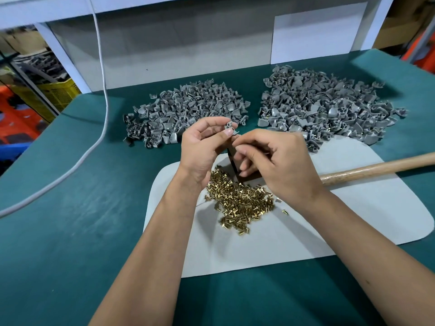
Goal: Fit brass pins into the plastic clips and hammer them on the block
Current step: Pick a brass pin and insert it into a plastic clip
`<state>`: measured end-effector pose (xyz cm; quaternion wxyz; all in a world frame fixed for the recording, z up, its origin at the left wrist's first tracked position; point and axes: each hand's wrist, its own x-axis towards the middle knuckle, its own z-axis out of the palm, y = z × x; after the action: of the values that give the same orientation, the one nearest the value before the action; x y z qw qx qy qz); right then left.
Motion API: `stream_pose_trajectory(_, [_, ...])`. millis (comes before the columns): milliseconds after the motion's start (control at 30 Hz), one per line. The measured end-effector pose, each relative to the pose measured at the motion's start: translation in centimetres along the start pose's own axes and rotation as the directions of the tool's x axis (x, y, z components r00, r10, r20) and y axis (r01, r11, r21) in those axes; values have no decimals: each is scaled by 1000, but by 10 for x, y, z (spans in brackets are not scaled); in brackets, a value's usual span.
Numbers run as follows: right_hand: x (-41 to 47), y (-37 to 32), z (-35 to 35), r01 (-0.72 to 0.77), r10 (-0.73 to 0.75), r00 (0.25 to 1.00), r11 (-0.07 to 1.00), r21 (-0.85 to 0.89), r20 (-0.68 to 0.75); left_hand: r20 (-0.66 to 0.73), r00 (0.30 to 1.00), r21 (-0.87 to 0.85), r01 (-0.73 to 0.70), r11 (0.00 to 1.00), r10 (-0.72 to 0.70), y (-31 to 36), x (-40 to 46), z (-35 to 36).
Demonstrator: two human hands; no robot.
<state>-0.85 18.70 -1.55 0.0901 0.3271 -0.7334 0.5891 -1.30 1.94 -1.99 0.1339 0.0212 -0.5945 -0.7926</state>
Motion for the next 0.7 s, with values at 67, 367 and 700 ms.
stream_pose_trajectory(67, [1,0,-3,-7,8,1000,1000,15,-29,7,1000,4,-7,1000,7,0,0,0])
stream_pose_trajectory(367, [0,0,-3,-79,85,994,993,89,-65,34,999,-21,-12,1000,13,-3,2,-2])
stream_pose_trajectory(700, [4,2,-12,-58,93,961,989,139,-261,229,973,-62,12,998,3,-4,0,-1])
